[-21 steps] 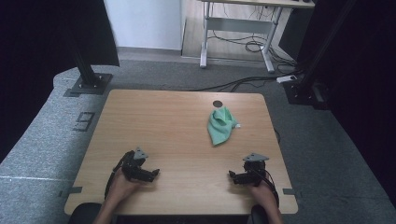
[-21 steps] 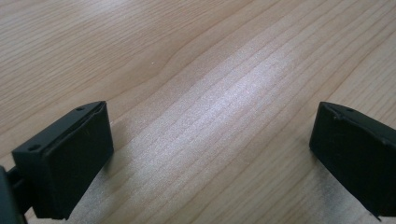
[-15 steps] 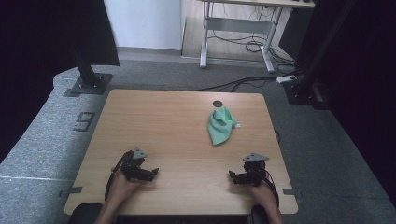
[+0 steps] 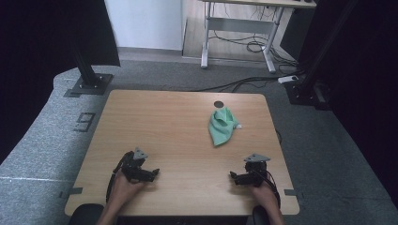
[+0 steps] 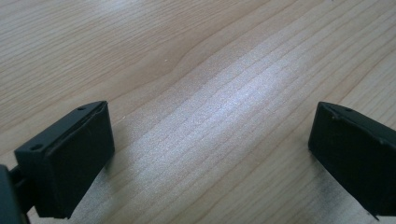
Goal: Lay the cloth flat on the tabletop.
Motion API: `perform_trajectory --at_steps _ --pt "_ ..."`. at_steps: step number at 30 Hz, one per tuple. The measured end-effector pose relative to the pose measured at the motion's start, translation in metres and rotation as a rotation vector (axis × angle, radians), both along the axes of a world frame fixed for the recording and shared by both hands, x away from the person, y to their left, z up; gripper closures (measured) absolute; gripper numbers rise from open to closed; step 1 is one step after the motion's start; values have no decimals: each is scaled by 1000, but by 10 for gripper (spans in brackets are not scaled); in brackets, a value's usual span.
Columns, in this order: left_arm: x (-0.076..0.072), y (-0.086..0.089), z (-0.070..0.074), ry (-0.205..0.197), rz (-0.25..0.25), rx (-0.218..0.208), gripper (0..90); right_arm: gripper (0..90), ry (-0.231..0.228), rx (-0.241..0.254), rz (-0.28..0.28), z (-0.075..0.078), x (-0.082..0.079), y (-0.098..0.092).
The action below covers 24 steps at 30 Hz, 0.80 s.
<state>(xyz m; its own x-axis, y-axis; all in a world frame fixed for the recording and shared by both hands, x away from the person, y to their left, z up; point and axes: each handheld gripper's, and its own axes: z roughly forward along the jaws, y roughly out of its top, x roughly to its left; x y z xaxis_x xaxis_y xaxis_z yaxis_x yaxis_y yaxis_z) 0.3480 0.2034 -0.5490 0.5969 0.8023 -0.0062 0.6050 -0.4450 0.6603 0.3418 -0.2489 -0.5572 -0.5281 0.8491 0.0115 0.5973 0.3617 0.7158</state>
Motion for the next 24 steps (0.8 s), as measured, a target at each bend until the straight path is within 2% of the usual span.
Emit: perform_trajectory --at_steps 16,21,24 --pt "1 -1 0 2 -2 1 0 0 1 3 18 0 3 0" --pt "1 -1 0 2 -2 1 0 0 19 34 9 2 6 -2" --pt "1 -1 0 2 -2 0 0 2 23 34 14 3 8 -1"
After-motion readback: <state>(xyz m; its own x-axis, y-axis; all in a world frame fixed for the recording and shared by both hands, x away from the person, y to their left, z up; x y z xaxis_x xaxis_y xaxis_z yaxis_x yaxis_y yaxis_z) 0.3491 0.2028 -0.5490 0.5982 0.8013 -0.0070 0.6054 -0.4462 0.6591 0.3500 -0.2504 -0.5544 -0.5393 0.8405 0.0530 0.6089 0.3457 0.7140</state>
